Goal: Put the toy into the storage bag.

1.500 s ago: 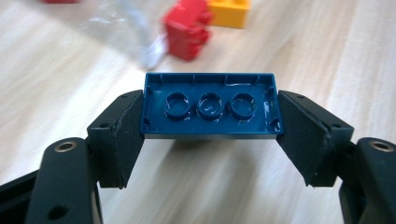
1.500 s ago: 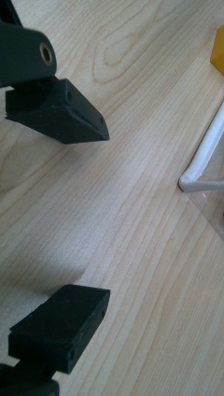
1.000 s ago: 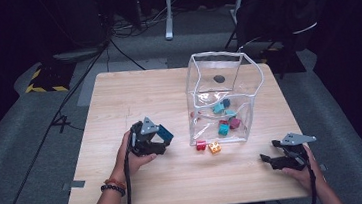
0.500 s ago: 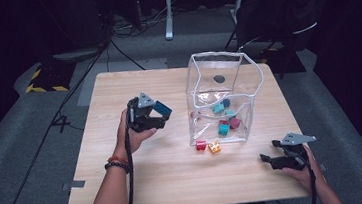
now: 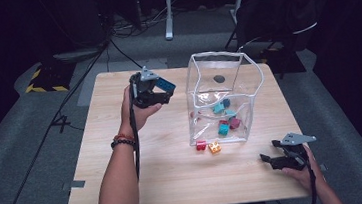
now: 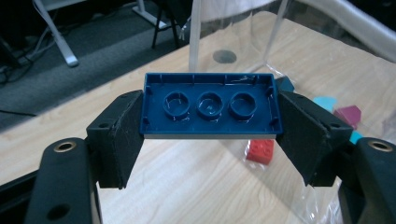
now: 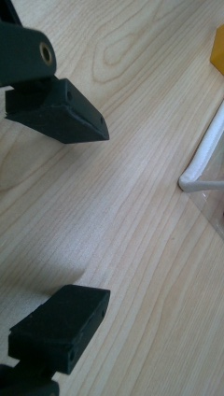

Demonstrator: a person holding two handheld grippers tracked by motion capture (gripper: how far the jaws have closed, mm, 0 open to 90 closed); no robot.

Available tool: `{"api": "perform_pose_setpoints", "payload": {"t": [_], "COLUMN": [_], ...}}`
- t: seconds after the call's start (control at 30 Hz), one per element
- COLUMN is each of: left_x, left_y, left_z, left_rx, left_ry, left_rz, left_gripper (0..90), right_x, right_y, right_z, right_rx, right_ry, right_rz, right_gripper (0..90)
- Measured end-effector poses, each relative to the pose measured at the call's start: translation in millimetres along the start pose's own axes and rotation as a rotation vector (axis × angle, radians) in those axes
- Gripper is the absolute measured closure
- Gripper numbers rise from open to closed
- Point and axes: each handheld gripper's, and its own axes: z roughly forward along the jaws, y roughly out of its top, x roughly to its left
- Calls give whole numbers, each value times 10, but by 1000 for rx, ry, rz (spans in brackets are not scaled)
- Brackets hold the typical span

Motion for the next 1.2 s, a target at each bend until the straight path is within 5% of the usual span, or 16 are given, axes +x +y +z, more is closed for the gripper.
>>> {"api": "perform_pose_setpoints", "payload": {"t": [0.6, 1.2], "left_x": [-157, -594], "left_y": [503, 991], "left_z": [61, 145], "left_rx": [-48, -101], "left_ry": [7, -58], "left_rz": [1, 69], "left_gripper": [273, 273], "right_x": [0, 1], "right_y": [0, 0], "right_z": [0, -2], "right_rx": [0, 1], "right_ry": [0, 1], "right_rz": [1, -3], "right_gripper": [200, 202]}}
